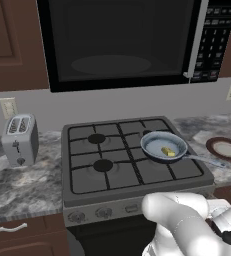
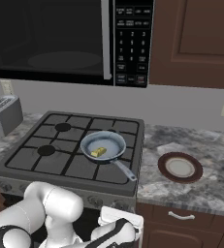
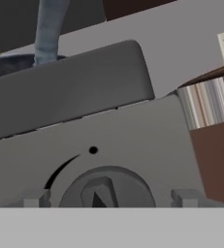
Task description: Pick up the butter stick and place it in the pan. Then turn on the burner for the pan.
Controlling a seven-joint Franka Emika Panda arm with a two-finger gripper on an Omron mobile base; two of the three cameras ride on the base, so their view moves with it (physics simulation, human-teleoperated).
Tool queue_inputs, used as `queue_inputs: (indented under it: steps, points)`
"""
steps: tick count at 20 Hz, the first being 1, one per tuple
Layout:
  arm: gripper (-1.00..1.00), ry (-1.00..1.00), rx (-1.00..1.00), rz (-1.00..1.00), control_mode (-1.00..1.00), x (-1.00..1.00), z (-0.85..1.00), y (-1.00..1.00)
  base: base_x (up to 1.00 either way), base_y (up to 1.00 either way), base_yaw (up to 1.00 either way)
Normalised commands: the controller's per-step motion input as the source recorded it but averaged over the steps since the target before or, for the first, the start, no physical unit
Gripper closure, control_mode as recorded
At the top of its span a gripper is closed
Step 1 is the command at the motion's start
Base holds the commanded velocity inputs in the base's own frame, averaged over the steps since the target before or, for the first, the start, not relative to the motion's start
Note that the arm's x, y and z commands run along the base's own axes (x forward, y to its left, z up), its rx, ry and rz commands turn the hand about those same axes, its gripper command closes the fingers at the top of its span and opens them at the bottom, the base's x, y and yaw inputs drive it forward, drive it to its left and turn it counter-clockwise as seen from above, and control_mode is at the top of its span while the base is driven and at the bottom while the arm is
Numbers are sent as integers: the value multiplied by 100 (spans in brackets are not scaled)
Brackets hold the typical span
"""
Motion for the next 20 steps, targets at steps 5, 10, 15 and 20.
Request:
queue_inputs:
  steps: [5,10,15,20]
  points:
    - [-100,0,0,0,-100,0,-1,0,0,0,0]
    - [100,0,0,0,-100,1,0,0,0,0,0]
    - [100,0,0,0,-100,0,0,0,0,0,0]
    - [100,-1,0,0,-100,0,0,0,0,0,0]
